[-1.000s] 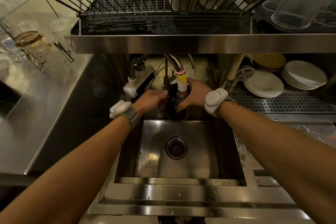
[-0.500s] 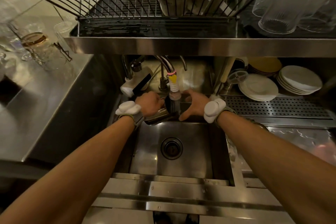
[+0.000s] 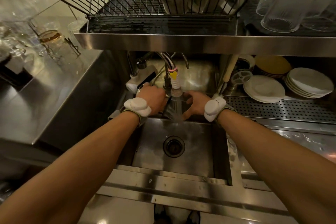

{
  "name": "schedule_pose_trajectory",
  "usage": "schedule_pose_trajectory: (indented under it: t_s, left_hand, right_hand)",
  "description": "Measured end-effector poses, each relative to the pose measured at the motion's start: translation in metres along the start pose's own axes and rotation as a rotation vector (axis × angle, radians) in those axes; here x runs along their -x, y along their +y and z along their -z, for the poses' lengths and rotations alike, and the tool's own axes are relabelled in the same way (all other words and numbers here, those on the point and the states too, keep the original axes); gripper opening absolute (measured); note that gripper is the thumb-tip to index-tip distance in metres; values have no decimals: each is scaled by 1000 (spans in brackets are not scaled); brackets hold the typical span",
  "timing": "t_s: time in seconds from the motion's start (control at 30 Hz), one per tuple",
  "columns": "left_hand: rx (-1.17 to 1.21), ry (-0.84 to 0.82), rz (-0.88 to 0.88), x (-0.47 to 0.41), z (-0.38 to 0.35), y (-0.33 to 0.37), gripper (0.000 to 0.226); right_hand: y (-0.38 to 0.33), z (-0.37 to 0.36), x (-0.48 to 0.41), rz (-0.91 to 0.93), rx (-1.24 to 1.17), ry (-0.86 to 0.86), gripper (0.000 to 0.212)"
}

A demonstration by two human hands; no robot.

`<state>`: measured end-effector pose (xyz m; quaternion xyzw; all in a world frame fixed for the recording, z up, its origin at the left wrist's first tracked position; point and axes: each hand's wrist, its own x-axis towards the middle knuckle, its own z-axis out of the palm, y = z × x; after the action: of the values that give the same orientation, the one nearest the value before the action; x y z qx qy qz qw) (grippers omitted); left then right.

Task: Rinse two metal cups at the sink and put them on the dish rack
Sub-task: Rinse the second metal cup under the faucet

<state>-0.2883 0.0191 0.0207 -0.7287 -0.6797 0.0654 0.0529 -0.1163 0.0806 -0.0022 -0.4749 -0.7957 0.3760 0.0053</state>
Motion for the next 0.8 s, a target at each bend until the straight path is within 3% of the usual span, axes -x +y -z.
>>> schedule_pose_trajectory:
  t_s: [0.27,0.37,0.53,0.63,0.73,0.8]
  left_hand:
    - [-197,49,-89,-3,8,0,28]
    - [-213,28,-140,-4,4,0,27]
    - [-126,42,-116,-3,1,3,25]
    - [143,-82,160,-10,-9,-3,29]
    - [617,-205,489,-16,-24,-6,32]
    - [838,-257,522,-17,-33,-6,33]
  right_hand:
    - [-2,2,1,-24,44,-17,92]
    - [-2,7,-1,-29,36,-17,84]
    - [2,5,-5,-33,24,-15,90]
    - [8,6,-8,-46,11,-25,94]
    - [17,4,-12,-71,-7,-29,94]
    - [23,2,-15,-87,-7,-28,93]
